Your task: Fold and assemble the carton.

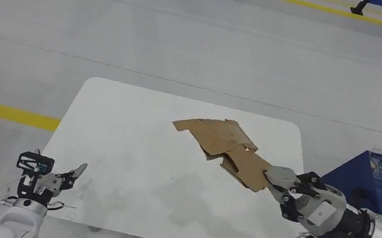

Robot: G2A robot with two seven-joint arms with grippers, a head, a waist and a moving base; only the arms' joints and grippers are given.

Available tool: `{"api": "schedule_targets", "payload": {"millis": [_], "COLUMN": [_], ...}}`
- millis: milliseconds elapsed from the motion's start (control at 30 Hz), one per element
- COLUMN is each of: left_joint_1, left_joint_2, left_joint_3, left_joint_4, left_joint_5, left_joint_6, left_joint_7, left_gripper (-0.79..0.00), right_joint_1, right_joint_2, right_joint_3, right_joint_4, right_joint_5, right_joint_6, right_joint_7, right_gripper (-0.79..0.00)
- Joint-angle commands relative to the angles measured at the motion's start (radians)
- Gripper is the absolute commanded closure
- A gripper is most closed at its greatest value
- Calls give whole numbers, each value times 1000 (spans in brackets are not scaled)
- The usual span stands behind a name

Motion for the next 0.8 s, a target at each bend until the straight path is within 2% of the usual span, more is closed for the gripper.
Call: {"api": "schedule_targets", "payload": {"millis": [0, 133, 200, 267, 367, 467, 533, 600, 767], "left_joint_1": [0, 0, 0, 0, 0, 0, 0, 0, 0], "left_joint_2": [0, 0, 0, 0, 0, 0, 0, 0, 0], "left_joint_3": [0, 0, 0, 0, 0, 0, 0, 0, 0], "left_joint_4": [0, 0, 0, 0, 0, 0, 0, 0, 0], "left_joint_5": [0, 0, 0, 0, 0, 0, 0, 0, 0], "left_joint_6": [0, 0, 0, 0, 0, 0, 0, 0, 0], "left_joint_7": [0, 0, 0, 0, 0, 0, 0, 0, 0], "left_gripper": [-785, -785, -785, -785, -785, -785, -785, -785, -785], "right_joint_1": [-30, -92, -109, -107, -74, -26, 4, 19, 51], "right_joint_2": [9, 27, 32, 34, 34, 37, 43, 61, 137], "right_joint_3": [-37, -96, -98, -75, -9, 56, 68, 50, -67], "right_joint_4": [21, 71, 87, 109, 148, 207, 249, 267, 296], "right_joint_5": [-251, -510, -538, -474, -264, 7, 244, 421, 893], "right_joint_6": [63, 226, 267, 257, 181, 41, -12, -12, -12], "right_joint_7": [-159, -367, -430, -476, -518, -525, -471, -412, -147], "right_gripper": [0, 0, 0, 0, 0, 0, 0, 0, 0]}}
